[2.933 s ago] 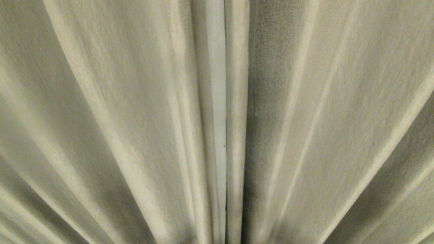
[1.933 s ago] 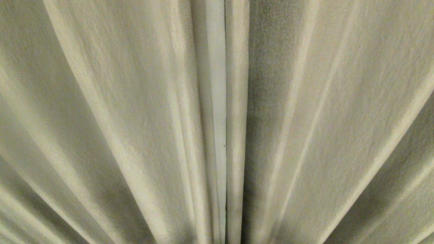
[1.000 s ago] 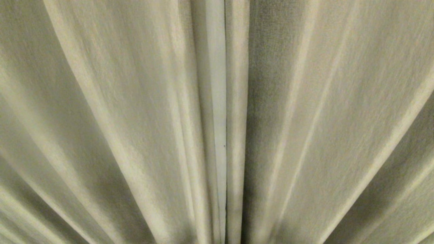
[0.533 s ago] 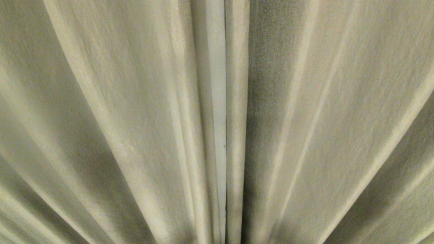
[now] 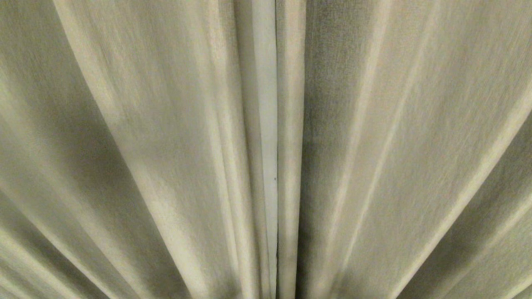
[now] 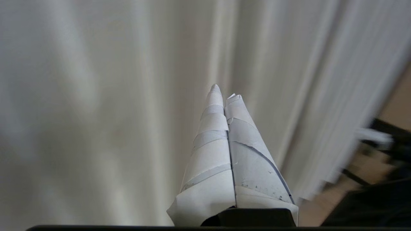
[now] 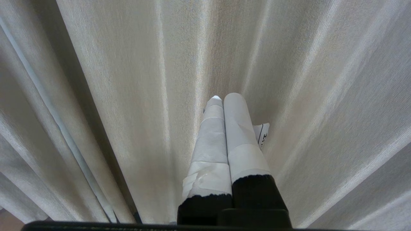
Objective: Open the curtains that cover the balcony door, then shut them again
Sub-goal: Pull the outer curtains open on both sides
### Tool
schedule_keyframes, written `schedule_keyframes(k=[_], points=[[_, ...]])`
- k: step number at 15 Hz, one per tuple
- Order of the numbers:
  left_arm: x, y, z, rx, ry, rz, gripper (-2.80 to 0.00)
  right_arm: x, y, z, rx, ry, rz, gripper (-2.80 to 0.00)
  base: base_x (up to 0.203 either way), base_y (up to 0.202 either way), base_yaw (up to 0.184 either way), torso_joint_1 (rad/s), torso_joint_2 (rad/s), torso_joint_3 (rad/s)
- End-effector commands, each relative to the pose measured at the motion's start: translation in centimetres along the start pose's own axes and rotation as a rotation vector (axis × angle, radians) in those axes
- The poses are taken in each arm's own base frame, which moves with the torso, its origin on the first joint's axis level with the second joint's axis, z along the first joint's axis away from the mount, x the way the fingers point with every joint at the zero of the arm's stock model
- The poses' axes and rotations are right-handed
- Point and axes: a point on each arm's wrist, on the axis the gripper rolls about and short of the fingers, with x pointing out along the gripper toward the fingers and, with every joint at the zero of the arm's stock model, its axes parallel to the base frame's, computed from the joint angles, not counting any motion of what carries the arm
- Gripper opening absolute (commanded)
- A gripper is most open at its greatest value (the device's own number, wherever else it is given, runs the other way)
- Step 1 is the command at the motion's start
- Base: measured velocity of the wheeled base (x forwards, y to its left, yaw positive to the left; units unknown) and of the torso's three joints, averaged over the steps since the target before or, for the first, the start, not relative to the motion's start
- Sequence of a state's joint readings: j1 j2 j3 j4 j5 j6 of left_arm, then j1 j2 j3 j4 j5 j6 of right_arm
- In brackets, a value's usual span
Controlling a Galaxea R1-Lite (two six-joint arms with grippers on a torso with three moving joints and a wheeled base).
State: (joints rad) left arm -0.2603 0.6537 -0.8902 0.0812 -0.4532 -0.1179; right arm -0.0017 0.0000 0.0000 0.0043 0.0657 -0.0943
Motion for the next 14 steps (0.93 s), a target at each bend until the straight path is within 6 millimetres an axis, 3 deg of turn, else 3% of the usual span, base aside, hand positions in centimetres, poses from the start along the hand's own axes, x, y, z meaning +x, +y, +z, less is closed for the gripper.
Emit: schedule_keyframes(k=[1, 5, 8, 11, 12, 14], points=[[4.7, 1.2, 1.3, -0.056, 0.08, -0.128, -2.8, 0.0, 0.0, 0.0, -0.001, 0.0, 0.002, -2.8, 0.0, 0.0, 0.0, 0.0, 0.0, 0.0], [11.1, 1.7, 2.2, -0.092, 0.131, -0.229, -2.8, 0.0, 0.0, 0.0, -0.001, 0.0, 0.002, -2.8, 0.0, 0.0, 0.0, 0.0, 0.0, 0.0], [15.5, 0.4, 2.0, -0.098, 0.148, -0.213, -2.8, 0.0, 0.0, 0.0, -0.001, 0.0, 0.0, -2.8, 0.0, 0.0, 0.0, 0.0, 0.0, 0.0], [18.2, -0.5, 2.3, -0.092, 0.14, -0.142, -2.72, 0.0, 0.0, 0.0, -0.001, 0.0, 0.0, -2.8, 0.0, 0.0, 0.0, 0.0, 0.0, 0.0], [18.3, -0.5, 2.5, -0.093, 0.132, -0.139, 0.0, 0.0, 0.0, 0.0, -0.001, 0.0, 0.0, -2.8, 0.0, 0.0, 0.0, 0.0, 0.0, 0.0], [18.4, -0.5, 2.8, -0.091, 0.124, -0.13, 0.0, 0.0, 0.0, 0.0, -0.001, 0.0, 0.002, -2.8, 0.0, 0.0, 0.0, 0.0, 0.0, 0.0]])
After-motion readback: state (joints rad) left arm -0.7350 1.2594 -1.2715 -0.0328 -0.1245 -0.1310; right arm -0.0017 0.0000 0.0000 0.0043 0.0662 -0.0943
